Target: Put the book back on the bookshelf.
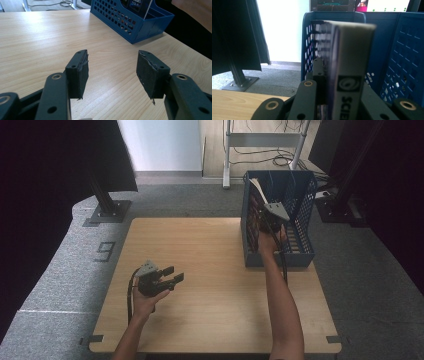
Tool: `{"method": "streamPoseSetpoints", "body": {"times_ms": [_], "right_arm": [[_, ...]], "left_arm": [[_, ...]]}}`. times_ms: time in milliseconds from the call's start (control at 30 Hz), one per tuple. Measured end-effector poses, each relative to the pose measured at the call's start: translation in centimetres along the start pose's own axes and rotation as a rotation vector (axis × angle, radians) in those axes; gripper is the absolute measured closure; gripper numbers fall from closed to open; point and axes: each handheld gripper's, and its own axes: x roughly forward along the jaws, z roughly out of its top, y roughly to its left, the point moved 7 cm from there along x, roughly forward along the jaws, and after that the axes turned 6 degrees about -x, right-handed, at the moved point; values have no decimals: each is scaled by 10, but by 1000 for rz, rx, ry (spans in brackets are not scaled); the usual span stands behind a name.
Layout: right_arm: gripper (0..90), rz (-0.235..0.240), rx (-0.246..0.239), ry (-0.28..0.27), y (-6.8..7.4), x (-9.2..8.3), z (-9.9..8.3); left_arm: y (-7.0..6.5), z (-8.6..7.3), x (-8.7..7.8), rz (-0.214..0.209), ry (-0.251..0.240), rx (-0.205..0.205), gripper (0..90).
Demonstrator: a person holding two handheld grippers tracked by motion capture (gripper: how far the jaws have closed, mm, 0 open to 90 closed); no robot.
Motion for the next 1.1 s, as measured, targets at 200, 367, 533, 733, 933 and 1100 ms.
{"method": "streamPoseSetpoints", "body": {"times_ms": [200,367,533,733,933,1100], "right_arm": [[815,-10,22,-22,0,9,5],[815,-20,20,-40,0,18,9],[816,-40,44,-49,-4,23,10],[814,-25,33,-37,-1,21,4],[796,15,14,23,1,13,1],[762,29,12,92,-3,12,-8]], "left_arm": [[5,1,-2,7,-7,-9,434],[9,1,-3,11,-7,-20,434],[11,1,-3,13,-6,-23,434],[9,1,-2,12,-7,-19,434],[5,1,-3,7,-4,-8,434],[2,1,-2,5,-4,-4,433]]}}
